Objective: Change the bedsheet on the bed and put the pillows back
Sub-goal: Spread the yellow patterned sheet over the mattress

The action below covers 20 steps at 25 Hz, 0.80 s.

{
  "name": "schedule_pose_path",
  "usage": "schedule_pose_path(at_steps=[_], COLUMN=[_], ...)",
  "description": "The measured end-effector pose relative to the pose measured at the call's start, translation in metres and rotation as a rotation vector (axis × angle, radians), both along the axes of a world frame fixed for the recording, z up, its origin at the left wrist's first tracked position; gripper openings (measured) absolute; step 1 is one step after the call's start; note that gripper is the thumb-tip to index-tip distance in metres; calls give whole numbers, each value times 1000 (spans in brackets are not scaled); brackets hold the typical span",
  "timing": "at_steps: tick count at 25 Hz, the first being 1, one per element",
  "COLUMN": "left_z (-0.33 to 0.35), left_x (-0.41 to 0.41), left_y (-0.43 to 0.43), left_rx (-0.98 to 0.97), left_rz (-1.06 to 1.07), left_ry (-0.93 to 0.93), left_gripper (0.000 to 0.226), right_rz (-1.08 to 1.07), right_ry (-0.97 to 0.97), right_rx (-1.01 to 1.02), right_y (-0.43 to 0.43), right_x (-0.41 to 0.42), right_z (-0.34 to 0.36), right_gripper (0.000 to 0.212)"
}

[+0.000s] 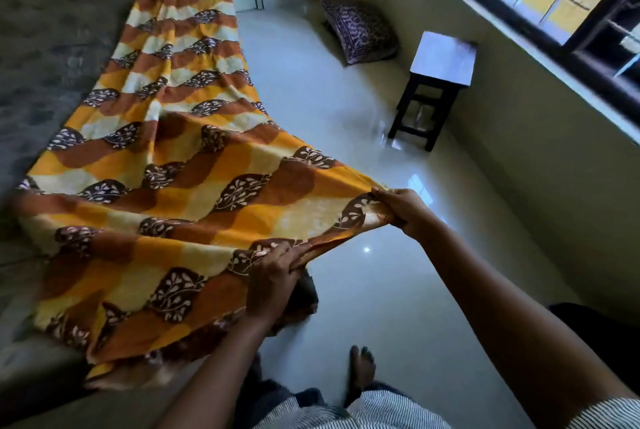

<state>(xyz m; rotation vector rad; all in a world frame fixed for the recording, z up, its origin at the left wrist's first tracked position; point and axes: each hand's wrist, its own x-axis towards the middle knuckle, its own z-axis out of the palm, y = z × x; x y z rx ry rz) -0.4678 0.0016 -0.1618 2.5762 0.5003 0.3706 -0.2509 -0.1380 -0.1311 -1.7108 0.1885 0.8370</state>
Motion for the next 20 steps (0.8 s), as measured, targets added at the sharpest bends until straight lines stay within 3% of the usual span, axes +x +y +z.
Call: schedule_pose_path(at_steps=[7,11,13,15,18,20], left_z=[17,-11,-24,-27,-26,-21], left_x=[64,82,80,79,80,79], left_y=[-71,-83,-86,-89,-90,-88], left_rx=[17,-80,-137,-149,-155,-207], left_rz=[-84,-95,-61,-36,-29,3], left_ry=[-88,68,172,188,217,197], left_gripper=[34,24,22,16,20,18], right_rz=[-61,10,219,535,1005,1232], right_ry=[-11,-37,-116,-361,-684,-780], right_rx=[93,-136,-345,-511,-314,-307], right_y=[-76,-94,-93,-87,-72,-62], right_x=[77,75,56,33,-1,-21], right_z=[-18,-54,-65,-65,-49,-48], right_gripper=[18,16,15,41,82,82])
